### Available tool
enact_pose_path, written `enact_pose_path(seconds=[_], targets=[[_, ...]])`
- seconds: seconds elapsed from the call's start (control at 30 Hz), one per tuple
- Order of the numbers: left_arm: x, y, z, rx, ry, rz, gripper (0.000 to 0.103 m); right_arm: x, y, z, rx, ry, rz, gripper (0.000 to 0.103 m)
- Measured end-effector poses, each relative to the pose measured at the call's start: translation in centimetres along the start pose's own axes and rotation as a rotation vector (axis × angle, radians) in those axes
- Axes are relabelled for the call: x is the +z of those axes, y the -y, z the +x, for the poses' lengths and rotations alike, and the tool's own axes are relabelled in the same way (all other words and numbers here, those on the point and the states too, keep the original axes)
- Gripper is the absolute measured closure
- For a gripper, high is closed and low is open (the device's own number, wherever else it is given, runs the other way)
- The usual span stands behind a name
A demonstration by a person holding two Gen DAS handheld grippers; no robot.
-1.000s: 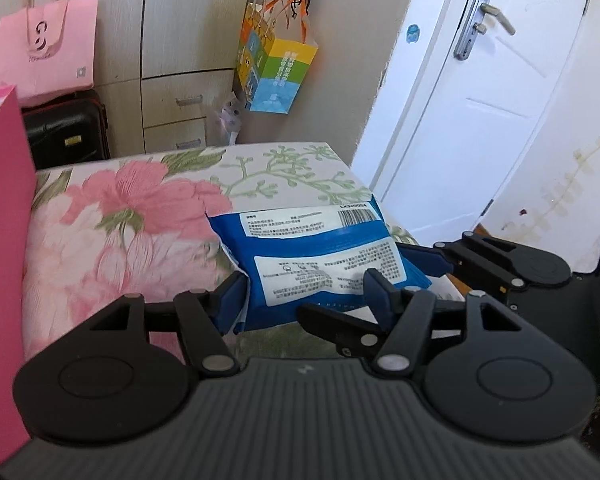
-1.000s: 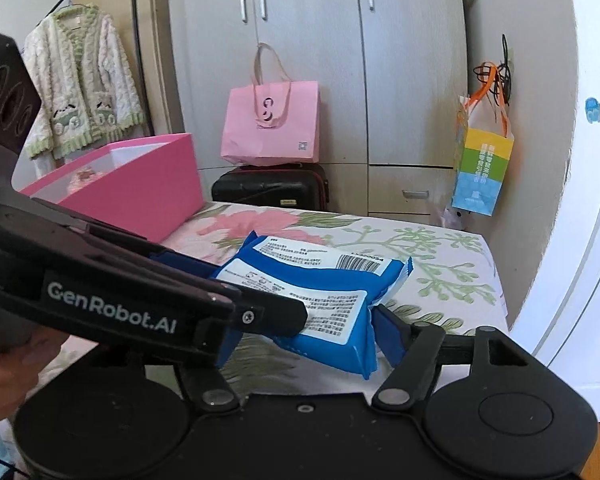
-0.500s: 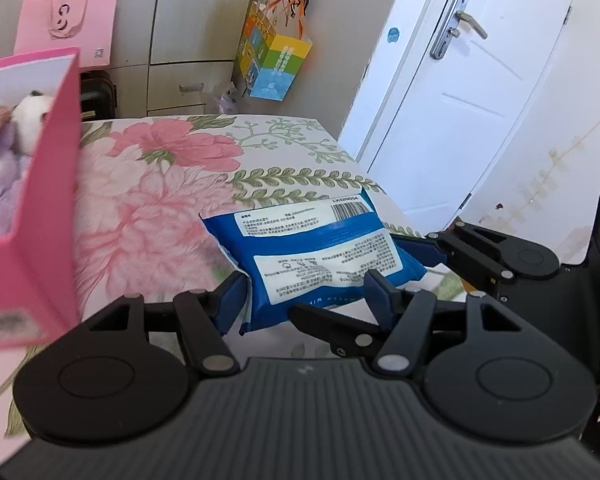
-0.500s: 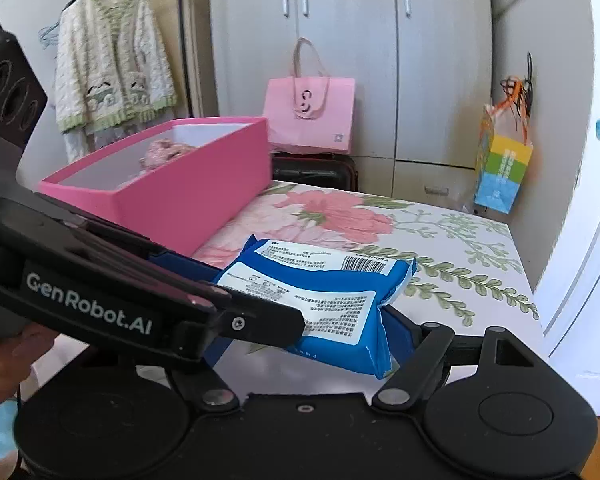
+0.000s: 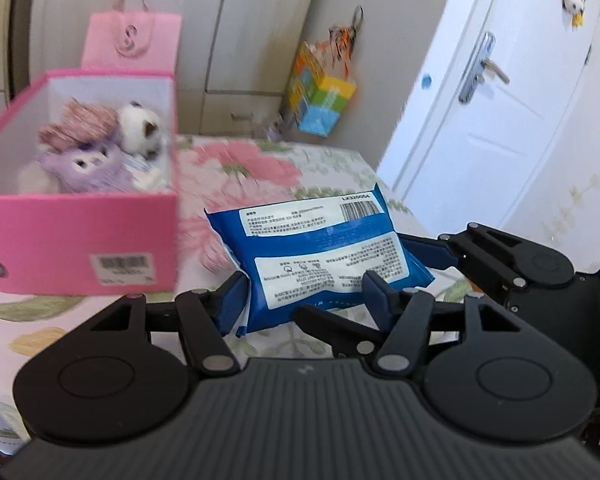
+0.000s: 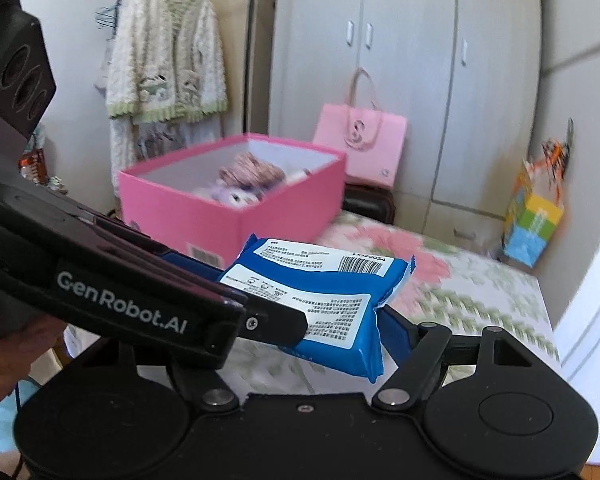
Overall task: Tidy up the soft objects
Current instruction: 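Carry the wet-wipes pack with both grippers over the pink box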
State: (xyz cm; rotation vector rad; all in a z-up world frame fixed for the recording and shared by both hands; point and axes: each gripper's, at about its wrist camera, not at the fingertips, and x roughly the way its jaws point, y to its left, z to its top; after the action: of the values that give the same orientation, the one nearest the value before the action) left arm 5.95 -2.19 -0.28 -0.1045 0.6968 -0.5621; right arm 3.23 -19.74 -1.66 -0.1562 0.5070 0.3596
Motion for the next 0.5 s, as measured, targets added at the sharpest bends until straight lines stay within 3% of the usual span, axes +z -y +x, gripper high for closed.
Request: enact_pose_path(seconds=[0.2,0.5], targets=[[2.1,-2.4,-2.6,0.052,0.084,0.005,0.042,3.2,-2.4,0.7,0.024,0.071,-0.048,0.02],[6.2,-7.9,-3.5,0.101,0.157,-0.023,0.041,8.5,-4.7,4.9,0.081,0.152,-0.103,0.019]])
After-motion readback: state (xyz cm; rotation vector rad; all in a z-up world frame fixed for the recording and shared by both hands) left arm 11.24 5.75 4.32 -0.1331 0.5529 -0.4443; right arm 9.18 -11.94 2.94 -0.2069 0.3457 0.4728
